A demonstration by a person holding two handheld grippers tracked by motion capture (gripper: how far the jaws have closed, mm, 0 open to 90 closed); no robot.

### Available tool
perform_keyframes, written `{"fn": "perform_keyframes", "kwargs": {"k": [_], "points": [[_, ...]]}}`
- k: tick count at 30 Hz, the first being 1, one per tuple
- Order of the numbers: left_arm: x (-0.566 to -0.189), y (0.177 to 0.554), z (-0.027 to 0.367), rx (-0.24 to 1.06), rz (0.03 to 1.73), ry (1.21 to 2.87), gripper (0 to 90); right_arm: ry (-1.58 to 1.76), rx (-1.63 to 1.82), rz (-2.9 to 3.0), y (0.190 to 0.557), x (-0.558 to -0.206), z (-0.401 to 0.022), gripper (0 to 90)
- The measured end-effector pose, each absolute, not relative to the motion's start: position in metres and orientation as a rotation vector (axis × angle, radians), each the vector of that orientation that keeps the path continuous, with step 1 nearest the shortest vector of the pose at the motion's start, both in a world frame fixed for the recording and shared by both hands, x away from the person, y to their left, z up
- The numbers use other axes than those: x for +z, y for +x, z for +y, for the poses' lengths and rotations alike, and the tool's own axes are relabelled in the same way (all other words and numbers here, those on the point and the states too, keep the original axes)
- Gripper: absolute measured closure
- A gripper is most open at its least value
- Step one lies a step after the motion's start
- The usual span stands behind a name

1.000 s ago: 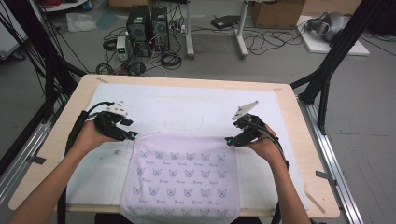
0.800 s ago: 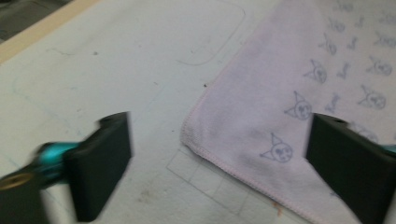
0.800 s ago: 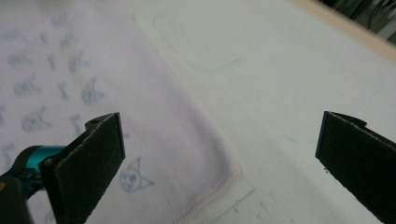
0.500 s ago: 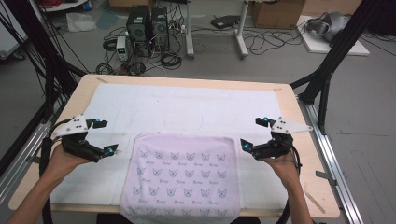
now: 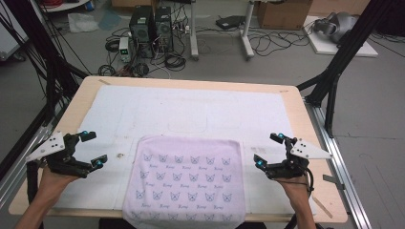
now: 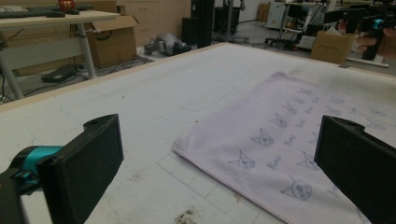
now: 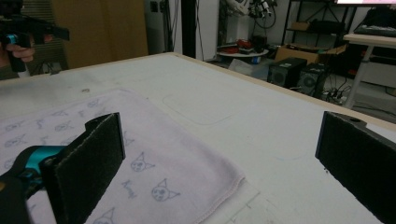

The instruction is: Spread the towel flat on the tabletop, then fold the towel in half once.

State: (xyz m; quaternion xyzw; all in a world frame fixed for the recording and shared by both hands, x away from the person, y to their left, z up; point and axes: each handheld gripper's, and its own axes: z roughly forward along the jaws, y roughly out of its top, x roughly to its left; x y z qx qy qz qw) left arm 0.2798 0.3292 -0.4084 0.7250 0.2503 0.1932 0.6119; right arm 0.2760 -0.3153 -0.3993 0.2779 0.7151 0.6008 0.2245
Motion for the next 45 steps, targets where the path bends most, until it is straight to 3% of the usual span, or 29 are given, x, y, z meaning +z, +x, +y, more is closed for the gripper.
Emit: {"fn": "perform_keyframes", "kwargs": {"k": [21,28,36,45], "points": [[-0.401,0.283,0.323,0.449,0.571,1.69,1.7,0.764,1.648,1.982,0.277,-0.4,-0.318,0.4],[-0.377,0.306,0.302,0.439,0.525,1.847,1.7,0.755,1.554,2.134,0.297,-0.386,-0.311,0.5],[-0.356,0.351,0.268,0.373,0.503,2.153,1.8,0.705,1.306,2.403,0.342,-0.369,-0.283,0.6],[-0.355,0.389,0.247,0.306,0.529,2.3,4.1,0.651,1.014,2.645,0.384,-0.361,-0.253,5.6]]}}
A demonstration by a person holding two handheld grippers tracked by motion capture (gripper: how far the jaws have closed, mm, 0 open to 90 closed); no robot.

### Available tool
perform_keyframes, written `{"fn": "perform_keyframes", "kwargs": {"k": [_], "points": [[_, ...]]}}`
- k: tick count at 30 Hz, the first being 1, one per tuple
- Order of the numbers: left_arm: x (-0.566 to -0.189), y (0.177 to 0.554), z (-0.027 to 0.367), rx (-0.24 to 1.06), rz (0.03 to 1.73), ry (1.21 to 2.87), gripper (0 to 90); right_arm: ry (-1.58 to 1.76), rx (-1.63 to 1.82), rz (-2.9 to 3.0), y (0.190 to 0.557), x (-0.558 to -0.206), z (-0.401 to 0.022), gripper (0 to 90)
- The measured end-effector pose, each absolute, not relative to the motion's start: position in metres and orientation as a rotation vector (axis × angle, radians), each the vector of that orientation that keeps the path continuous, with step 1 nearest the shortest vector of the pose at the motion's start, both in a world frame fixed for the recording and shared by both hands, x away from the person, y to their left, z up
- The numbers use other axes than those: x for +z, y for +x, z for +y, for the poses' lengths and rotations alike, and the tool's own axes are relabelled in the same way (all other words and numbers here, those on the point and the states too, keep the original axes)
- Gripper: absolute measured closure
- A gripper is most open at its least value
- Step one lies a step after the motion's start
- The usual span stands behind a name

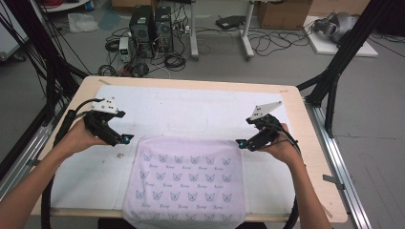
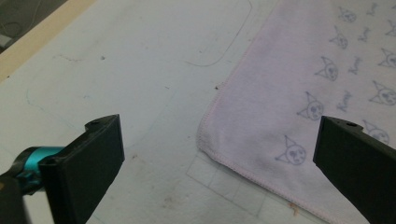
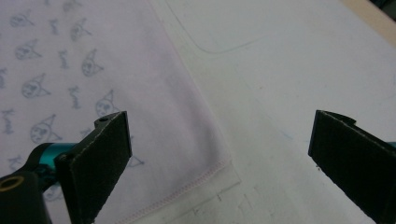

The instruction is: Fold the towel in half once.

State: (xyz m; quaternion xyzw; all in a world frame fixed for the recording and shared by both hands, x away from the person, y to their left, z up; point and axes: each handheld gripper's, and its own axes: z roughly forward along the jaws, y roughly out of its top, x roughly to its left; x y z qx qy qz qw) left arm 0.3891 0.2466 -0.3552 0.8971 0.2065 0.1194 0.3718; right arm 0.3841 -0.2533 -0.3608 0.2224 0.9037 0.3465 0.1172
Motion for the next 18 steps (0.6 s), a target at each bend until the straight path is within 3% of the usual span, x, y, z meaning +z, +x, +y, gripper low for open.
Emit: {"fn": "perform_keyframes", "kwargs": {"k": [2,8,10,18], "points": [[-0.357,0.394,0.241,0.305,0.499,2.323,10.9,0.655,0.956,2.67,0.39,-0.363,-0.248,6.2],[-0.368,0.407,0.225,0.254,0.529,2.425,13.7,0.628,0.771,2.776,0.404,-0.373,-0.23,15.4],[-0.373,0.41,0.221,0.258,0.545,2.456,20.0,0.615,0.726,2.805,0.407,-0.377,-0.225,18.6],[-0.394,0.419,0.207,0.156,0.577,2.573,28.9,0.563,0.569,2.906,0.415,-0.392,-0.214,42.9]]}}
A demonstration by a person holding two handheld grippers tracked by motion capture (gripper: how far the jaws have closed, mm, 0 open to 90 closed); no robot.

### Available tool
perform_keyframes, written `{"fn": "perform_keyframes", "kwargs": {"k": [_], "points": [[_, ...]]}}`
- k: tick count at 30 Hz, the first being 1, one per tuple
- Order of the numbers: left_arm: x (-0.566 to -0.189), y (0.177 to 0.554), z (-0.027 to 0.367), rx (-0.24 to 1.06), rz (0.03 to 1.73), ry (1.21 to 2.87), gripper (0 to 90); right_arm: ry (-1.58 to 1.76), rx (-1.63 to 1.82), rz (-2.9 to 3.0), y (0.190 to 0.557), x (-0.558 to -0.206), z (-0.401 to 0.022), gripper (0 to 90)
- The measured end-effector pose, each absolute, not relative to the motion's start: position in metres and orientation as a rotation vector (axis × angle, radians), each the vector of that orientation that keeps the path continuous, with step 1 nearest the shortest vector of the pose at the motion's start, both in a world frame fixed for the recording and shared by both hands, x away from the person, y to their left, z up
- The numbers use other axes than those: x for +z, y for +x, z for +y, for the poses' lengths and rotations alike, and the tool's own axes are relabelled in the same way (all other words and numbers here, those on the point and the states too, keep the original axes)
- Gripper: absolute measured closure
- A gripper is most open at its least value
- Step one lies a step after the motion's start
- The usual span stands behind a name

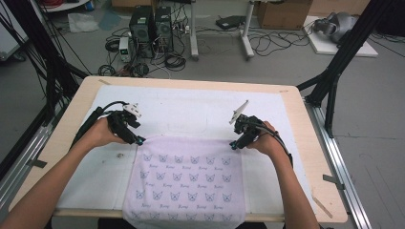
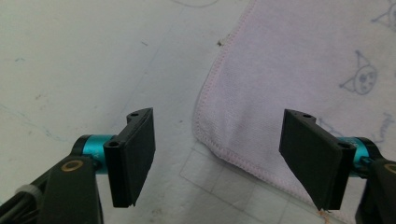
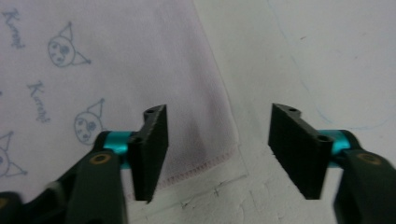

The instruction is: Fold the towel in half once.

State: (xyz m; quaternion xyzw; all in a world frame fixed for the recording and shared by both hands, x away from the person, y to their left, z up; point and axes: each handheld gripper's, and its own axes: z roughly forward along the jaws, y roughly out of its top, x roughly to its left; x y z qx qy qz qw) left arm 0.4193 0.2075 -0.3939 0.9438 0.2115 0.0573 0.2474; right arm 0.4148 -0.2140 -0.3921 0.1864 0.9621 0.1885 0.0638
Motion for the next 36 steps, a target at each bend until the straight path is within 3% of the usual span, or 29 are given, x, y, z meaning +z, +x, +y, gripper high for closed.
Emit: {"fn": "perform_keyframes", "kwargs": {"k": [12,15,18,23,28,36], "points": [[-0.406,0.43,0.192,0.104,0.665,2.632,38.0,0.543,0.454,2.944,0.423,-0.407,-0.207,61.9],[-0.407,0.431,0.189,0.101,0.662,2.653,44.1,0.545,0.434,2.956,0.425,-0.408,-0.206,76.2],[-0.408,0.432,0.185,0.09,0.681,2.66,55.2,0.539,0.439,2.969,0.426,-0.408,-0.205,84.2],[-0.411,0.434,0.18,0.096,0.671,2.701,61.5,0.55,0.435,2.976,0.424,-0.407,-0.205,85.9],[-0.41,0.43,0.175,0.093,0.65,2.73,85.4,0.549,0.447,2.967,0.423,-0.404,-0.205,86.5],[-0.399,0.429,0.177,0.182,0.639,2.716,87.4,0.578,0.522,2.917,0.421,-0.392,-0.209,87.9]]}}
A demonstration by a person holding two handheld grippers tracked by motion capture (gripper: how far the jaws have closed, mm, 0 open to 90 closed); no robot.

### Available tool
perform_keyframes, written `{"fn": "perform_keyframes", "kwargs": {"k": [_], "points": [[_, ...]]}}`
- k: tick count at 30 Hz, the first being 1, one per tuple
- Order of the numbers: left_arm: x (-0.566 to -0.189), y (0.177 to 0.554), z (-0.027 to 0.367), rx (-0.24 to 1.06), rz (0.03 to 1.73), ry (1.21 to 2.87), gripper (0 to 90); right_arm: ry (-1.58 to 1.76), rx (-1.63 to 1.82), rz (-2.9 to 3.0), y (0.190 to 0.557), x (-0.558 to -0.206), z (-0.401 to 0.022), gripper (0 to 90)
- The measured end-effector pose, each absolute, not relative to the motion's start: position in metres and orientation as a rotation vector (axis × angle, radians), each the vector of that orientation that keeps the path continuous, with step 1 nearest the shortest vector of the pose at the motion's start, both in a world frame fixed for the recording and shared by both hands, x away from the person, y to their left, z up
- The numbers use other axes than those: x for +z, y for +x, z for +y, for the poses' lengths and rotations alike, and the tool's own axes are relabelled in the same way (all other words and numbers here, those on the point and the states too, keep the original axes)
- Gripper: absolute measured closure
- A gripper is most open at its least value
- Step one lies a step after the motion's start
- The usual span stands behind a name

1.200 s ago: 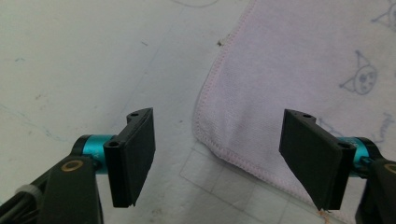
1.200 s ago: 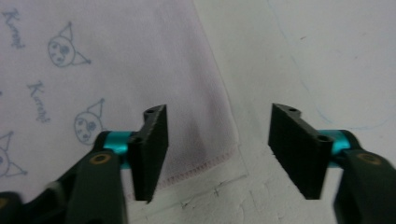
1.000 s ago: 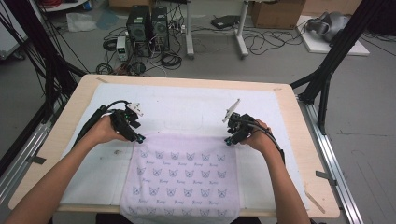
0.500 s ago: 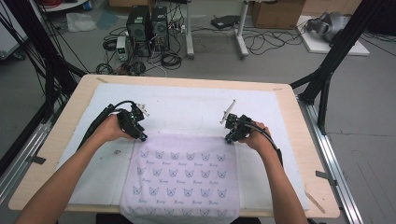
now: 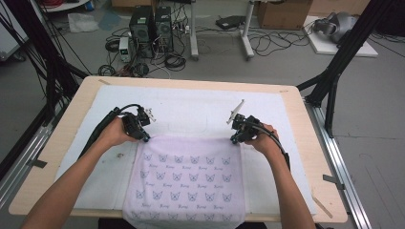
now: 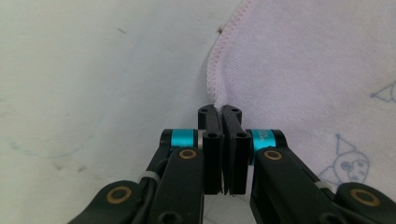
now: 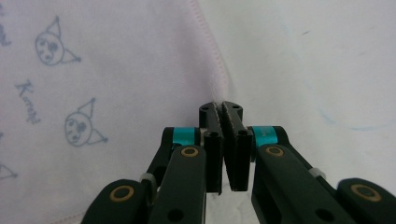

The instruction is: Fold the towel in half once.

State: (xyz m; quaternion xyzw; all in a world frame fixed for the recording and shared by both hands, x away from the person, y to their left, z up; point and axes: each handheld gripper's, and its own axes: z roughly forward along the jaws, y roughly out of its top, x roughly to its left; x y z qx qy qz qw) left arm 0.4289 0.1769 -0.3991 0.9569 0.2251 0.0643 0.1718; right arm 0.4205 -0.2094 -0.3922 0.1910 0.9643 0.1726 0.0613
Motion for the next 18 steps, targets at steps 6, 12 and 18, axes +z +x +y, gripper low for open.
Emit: {"fn": "perform_keyframes", "kwargs": {"k": [6,12,18], "points": [[-0.371,0.439,0.184,0.315,0.673,2.611,87.5,0.651,0.621,2.808,0.425,-0.378,-0.22,88.2],[-0.345,0.456,0.189,0.444,0.691,2.541,87.5,0.692,0.714,2.645,0.438,-0.352,-0.225,88.2],[-0.334,0.454,0.197,0.434,0.674,2.503,87.3,0.692,0.817,2.599,0.443,-0.33,-0.229,88.1]]}}
